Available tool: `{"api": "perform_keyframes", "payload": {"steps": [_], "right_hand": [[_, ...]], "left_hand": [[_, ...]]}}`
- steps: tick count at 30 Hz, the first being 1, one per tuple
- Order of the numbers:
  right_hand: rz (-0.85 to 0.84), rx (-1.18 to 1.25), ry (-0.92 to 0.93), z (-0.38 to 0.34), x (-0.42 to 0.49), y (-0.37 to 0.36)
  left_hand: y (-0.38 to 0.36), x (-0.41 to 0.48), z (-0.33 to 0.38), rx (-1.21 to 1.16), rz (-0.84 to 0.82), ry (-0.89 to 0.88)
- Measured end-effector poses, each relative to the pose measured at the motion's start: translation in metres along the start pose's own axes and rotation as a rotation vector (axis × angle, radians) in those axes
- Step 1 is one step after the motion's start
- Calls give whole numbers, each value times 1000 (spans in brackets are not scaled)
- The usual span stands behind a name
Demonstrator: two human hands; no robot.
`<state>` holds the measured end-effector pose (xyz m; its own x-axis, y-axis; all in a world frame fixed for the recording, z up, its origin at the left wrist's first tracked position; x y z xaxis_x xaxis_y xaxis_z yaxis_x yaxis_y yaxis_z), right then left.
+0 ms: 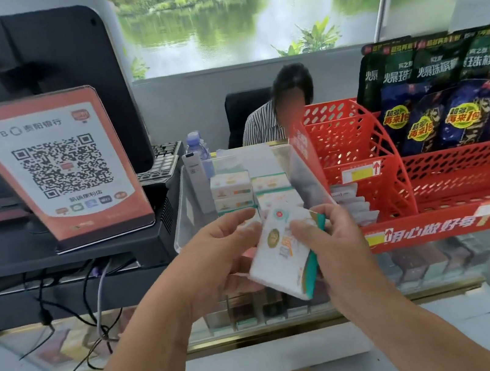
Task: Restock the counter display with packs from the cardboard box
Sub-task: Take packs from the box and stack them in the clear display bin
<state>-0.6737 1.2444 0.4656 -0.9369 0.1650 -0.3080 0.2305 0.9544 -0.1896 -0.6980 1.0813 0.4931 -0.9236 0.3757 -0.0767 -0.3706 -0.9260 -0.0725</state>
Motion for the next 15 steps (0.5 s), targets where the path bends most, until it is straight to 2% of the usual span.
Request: {"api": "perform_keyframes", "payload": {"steps": [3, 8, 11, 13, 15], "right_hand": [[74, 141, -83, -3, 12, -8], [79, 166, -100, -6, 22, -23], [87, 198, -74, -7, 27, -24], [95, 111, -27, -11, 29, -22], [140, -233, 120, -21, 28, -18]], "left_hand": [[14, 6, 1, 35, -85, 22], [44, 36, 17, -99, 160, -68], [45, 49, 15, -100, 168, -72], [40, 55, 13, -104, 147, -51], [39, 64, 9, -89, 193, -52]]}}
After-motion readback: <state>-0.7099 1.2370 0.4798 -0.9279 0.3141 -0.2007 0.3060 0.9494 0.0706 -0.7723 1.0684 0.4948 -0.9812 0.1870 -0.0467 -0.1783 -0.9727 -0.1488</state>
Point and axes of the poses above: each hand's wrist, its own x-axis towards the middle knuckle, its own y-axis out of the back of the hand, z = x × y, the point moved 4 cm from there along x, towards the middle knuckle, and after that the axes turned 12 degrees about -y, right-handed, at the moved point
